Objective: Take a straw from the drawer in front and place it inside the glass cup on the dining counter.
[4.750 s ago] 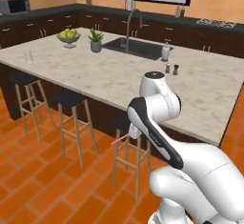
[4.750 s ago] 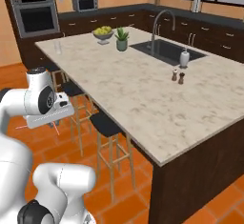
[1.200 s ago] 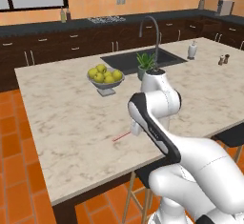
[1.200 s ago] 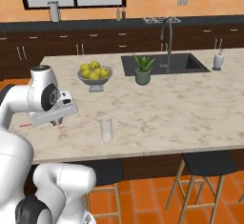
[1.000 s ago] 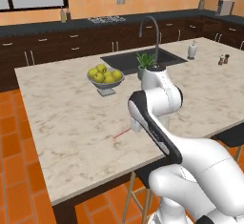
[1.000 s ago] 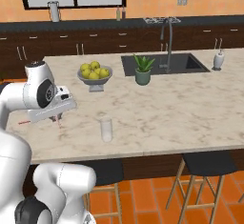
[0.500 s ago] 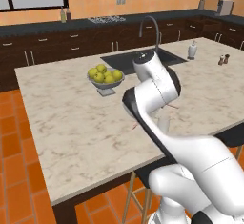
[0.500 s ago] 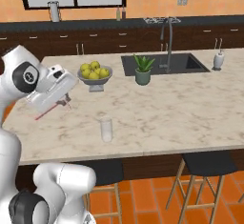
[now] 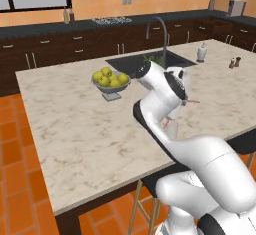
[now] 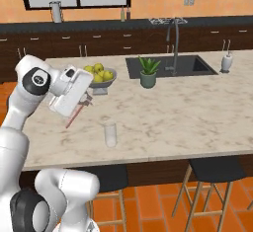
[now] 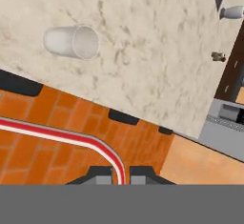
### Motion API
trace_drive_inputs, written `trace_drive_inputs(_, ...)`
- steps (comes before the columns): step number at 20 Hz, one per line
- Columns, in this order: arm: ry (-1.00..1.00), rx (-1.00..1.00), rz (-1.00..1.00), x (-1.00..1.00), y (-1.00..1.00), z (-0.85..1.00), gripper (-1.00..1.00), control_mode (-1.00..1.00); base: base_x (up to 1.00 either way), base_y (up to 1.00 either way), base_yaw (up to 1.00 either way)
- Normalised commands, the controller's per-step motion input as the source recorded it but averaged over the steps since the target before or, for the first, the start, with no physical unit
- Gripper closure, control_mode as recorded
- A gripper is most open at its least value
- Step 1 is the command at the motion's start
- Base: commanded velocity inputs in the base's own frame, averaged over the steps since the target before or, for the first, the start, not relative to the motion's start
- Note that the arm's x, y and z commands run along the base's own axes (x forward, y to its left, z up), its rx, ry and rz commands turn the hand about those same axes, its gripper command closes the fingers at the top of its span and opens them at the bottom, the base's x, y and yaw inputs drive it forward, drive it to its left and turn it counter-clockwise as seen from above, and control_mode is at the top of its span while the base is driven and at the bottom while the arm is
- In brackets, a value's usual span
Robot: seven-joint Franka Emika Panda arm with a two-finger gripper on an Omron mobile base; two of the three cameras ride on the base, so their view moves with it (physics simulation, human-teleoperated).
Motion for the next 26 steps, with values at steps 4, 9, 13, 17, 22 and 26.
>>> trace_drive_inputs(4,-0.01,-0.26,-0.1,0.39,-0.17,0.0,1.0,-1.0,0.0,0.0,0.0)
trace_drive_inputs(9,-0.01,-0.29,-0.08,0.44,-0.14,-0.02,1.0,-1.0,0.0,0.0,0.0)
trace_drive_inputs(13,-0.02,-0.27,-0.08,0.4,-0.12,-0.19,1.0,-1.0,0.0,0.0,0.0)
trace_drive_inputs(17,-0.04,-0.16,-0.07,0.48,-0.05,-0.17,1.0,-1.0,0.0,0.0,0.0)
trace_drive_inputs(22,-0.05,-0.13,-0.06,0.53,-0.01,-0.1,1.0,-1.0,0.0,0.0,0.0)
trace_drive_inputs(26,-0.02,-0.11,-0.05,0.42,0.0,-0.16,1.0,-1.0,0.0,0.0,0.0)
